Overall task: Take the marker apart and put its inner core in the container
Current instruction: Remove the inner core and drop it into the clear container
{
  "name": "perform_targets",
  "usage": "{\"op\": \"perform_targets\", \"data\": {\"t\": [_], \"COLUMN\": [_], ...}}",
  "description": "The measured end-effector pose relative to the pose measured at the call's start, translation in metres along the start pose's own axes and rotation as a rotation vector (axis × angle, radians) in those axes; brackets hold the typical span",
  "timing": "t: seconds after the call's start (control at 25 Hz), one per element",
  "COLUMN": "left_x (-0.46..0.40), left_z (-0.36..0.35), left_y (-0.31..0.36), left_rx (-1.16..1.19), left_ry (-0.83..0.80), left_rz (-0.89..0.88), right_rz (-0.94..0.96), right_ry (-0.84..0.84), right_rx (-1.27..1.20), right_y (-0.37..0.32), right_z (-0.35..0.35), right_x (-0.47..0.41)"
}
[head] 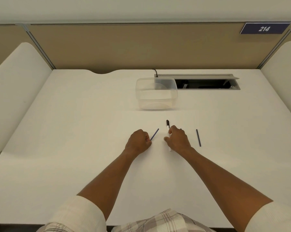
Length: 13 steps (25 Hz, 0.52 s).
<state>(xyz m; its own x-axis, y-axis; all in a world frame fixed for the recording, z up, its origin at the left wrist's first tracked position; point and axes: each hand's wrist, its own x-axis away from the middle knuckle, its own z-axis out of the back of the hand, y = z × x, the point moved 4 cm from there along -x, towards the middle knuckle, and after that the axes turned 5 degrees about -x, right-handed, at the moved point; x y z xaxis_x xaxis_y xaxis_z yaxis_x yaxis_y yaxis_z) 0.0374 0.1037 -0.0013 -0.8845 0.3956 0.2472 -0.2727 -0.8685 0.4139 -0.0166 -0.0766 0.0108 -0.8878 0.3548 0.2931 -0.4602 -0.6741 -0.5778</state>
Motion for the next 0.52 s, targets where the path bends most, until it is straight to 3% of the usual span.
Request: {"op": "perform_targets", "data": {"t": [0.28,0.52], "left_x": [-0.011,-0.015], "left_z": [0.003,0.007], "left_y": [0.007,0.006], "left_rx": [-0.136,-0.134], "left_ry": [-0.007,0.072], "left_rz": [-0.14,-0.175], "right_rz": [0.261,0.307], "right_ry": [-0.036,-0.064], "right_rx": [-0.042,0.073], "right_y": [-0.02,-0.028], "right_z": [0.0,-0.001], "right_x": [-0.014,-0.019]}}
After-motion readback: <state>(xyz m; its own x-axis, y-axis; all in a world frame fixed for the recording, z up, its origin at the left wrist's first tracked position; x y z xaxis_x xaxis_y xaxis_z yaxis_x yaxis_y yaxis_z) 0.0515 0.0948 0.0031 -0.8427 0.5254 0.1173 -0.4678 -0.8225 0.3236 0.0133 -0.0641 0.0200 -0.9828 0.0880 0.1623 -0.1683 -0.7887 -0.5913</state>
